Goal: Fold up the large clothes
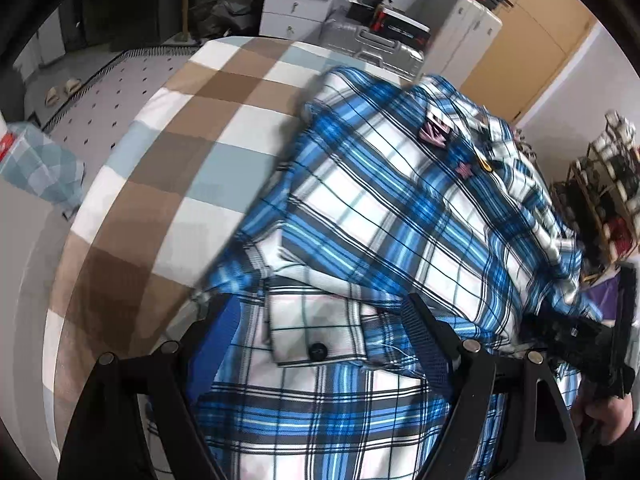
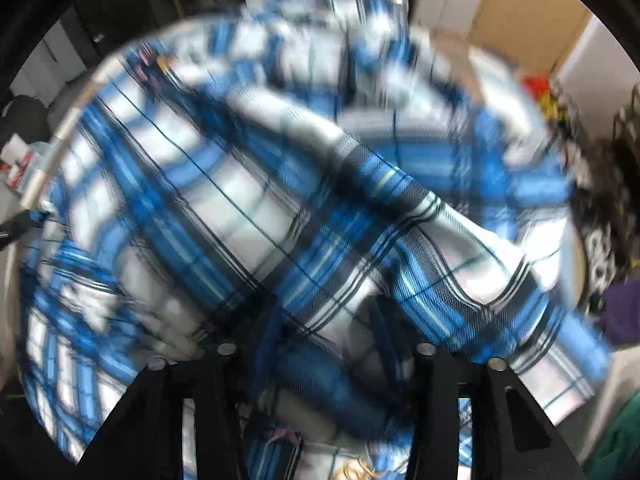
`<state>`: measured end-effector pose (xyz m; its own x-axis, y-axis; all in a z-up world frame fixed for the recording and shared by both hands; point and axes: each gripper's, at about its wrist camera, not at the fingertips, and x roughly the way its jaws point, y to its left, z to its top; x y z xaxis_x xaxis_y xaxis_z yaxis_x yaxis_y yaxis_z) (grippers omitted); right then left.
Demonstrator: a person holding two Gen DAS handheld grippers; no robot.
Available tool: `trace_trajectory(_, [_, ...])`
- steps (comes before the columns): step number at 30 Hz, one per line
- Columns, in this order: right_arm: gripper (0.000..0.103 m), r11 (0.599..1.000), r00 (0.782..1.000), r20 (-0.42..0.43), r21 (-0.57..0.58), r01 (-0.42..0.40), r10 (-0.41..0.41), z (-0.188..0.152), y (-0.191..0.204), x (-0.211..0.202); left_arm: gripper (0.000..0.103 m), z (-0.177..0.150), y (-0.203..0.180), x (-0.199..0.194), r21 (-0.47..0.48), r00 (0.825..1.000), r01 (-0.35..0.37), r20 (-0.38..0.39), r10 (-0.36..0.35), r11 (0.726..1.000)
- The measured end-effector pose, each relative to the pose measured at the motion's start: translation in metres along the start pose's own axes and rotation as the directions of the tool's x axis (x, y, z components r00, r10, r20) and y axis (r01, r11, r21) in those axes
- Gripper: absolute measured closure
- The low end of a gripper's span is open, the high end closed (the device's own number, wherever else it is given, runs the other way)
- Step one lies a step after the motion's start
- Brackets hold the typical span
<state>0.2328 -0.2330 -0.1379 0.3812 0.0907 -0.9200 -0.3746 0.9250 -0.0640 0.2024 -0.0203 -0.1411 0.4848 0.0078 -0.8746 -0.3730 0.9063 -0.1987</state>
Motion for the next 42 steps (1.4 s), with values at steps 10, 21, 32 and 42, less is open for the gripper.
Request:
trace_trajectory(10, [0.060, 0.999, 0.984, 0.172, 0.037, 0.031, -0.037, -0.012, -0.013, -0.049, 0.024, 0.008, -0.014, 0.009, 0.147, 1.000, 0.008, 0.022, -0.011, 0.989])
trace_trajectory(21, [0.059, 0.982, 0.996, 0.087, 0.190, -0.025, 0.009, -0.044, -0.045, -0.012, 0.024, 0.010, -0.015, 0.036, 0.324, 0.995, -0.089, -0.023, 0.102, 0.942])
trace_trajectory(32, [0.050, 0.983, 0.978, 0.205, 0.167, -0.071, 0.035, -0.076, -0.018, -0.033, 0.024, 0.004, 0.000, 0.021, 0.319, 0.996, -0.087, 0.001, 0.091, 0.944])
trace_trajectory(42, [0.032, 0.961, 0.947, 0.264, 0.251, 0.114, -0.182, -0.050, -0.024, -0.067, 0.024, -0.002, 0.012, 0.026, 0.307, 0.997, -0.069, -0.017, 0.078, 0.949])
